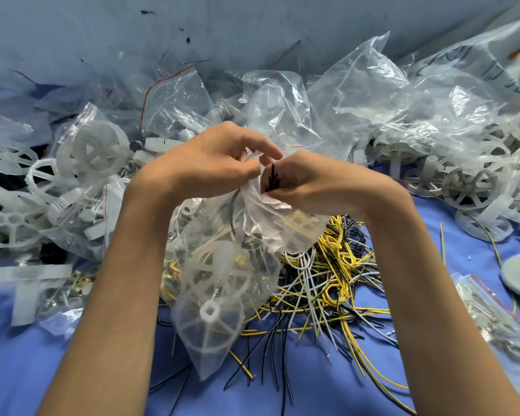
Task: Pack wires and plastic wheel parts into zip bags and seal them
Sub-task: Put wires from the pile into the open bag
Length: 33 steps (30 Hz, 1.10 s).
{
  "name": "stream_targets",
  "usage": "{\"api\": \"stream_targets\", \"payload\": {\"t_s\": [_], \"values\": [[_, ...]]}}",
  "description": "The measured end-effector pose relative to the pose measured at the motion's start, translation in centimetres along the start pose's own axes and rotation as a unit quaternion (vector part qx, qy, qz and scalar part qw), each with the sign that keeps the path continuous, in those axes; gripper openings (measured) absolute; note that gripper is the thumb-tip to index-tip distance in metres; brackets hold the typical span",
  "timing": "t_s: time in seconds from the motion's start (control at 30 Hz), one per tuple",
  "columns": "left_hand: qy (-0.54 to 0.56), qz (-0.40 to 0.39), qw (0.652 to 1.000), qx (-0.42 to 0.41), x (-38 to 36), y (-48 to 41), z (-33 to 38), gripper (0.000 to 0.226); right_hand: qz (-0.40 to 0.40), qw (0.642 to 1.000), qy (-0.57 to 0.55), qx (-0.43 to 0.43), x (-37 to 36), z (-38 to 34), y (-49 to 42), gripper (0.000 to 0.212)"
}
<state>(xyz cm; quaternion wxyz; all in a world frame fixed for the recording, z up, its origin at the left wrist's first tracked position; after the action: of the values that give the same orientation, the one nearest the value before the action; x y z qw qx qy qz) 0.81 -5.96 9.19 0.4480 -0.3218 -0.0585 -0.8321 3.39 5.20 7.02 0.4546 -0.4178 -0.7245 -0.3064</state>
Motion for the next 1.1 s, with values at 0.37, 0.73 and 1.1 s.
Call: {"api": "stream_targets", "payload": {"t_s": [0.37,0.73,1.1], "values": [[-0.018,0.047,0.998,-0.039,0.5,0.2,0.8,0.038,0.042,0.996,0.056,-0.050,-0.5,0.2,-1.0,0.029],[-0.104,0.056,0.993,0.018,0.9,-0.3,-1.4,0.041,0.052,0.996,-0.027,-0.072,2.2,2.4,1.3,0.023],[-0.166,0.046,0.981,0.094,1.3,-0.4,-3.2,0.050,-0.006,0.978,0.058,-0.198,0.6,5.6,1.0,0.012]]}}
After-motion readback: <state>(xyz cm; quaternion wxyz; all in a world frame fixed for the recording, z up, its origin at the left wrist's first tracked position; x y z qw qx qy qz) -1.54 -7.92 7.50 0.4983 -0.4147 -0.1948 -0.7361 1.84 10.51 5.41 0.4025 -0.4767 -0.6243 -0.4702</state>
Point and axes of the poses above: each hand's wrist, its own y-axis away from the middle knuckle, its own x-axis out of the back of the hand, z = x × y, the point moved 5 cm from there along -y, towards the middle knuckle, and after that the axes turned 12 degrees about y, right-handed, at the moved point
